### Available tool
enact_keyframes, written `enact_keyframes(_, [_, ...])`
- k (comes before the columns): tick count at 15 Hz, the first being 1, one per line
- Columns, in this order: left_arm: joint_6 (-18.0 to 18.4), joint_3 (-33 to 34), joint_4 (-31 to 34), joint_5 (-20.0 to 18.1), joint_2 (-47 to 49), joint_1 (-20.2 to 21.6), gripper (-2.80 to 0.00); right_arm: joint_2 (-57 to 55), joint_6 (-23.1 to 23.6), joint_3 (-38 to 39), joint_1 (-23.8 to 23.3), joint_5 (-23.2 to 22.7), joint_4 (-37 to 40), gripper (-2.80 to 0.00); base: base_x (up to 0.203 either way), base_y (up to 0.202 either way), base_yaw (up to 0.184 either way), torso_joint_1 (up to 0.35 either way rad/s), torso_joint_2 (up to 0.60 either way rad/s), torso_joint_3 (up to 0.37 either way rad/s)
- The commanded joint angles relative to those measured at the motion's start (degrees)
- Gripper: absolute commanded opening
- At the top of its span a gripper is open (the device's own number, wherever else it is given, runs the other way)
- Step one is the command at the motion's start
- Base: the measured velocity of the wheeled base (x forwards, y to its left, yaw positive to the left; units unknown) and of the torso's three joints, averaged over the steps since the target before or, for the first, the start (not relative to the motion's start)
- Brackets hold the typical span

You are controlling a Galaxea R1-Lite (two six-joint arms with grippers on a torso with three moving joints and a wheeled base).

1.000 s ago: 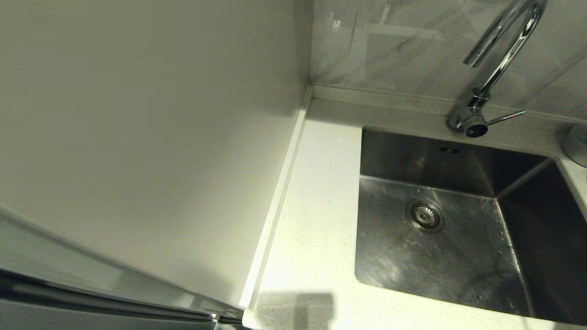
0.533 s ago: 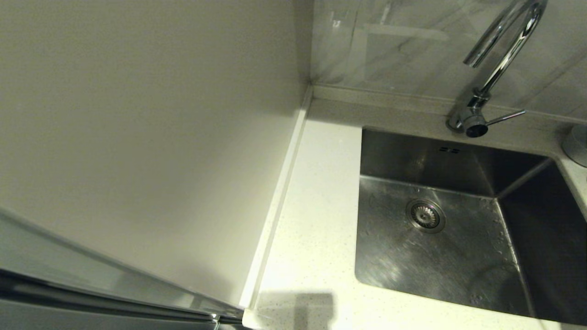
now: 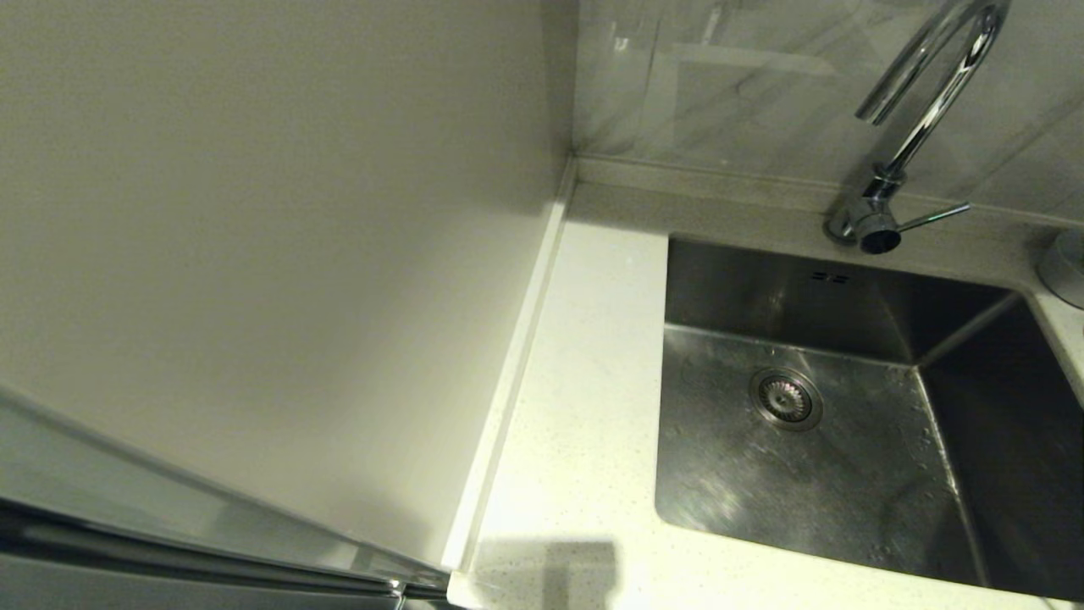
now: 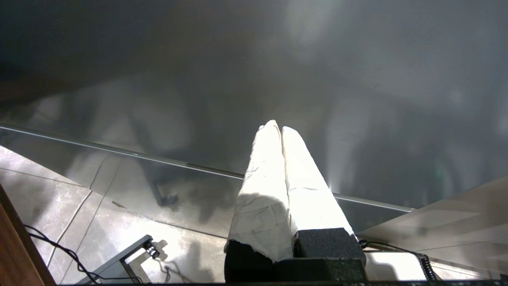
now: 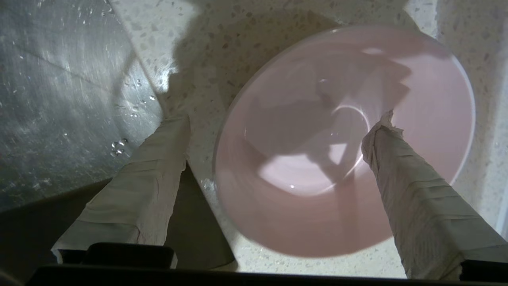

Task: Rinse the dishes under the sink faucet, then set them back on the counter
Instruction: Put a bowl into the sink

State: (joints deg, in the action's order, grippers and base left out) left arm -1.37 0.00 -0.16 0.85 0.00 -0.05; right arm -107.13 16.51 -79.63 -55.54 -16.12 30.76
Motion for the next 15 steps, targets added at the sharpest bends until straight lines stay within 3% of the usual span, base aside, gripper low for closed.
enact_keyframes(1, [0.0, 0.0, 0.0, 0.0, -0.2, 0.0, -2.8, -1.4, 0.2, -0.7, 0.0, -0.1, 0.2, 0.0, 0.0, 0.0, 0.0, 0.0, 0.0, 0.0])
enact_keyframes(2, [0.0, 0.0, 0.0, 0.0, -0.2, 0.0, -2.8, -1.8, 0.2, -0.9, 0.0, -0.1, 0.2, -2.8, 0.0, 0.0, 0.0, 0.0, 0.0, 0.0])
enact_keyframes(8, [0.0, 0.0, 0.0, 0.0, -0.2, 0.0, -2.8, -1.4, 3.3, 1.6, 0.0, -0.1, 0.3, -2.8, 0.0, 0.0, 0.0, 0.0, 0.0, 0.0])
enact_keyframes(15, [0.0, 0.0, 0.0, 0.0, -0.2, 0.0, -2.8, 9.4, 3.5, 9.3, -0.1, -0.1, 0.2, -2.8, 0.0, 0.0, 0.0, 0.0, 0.0, 0.0])
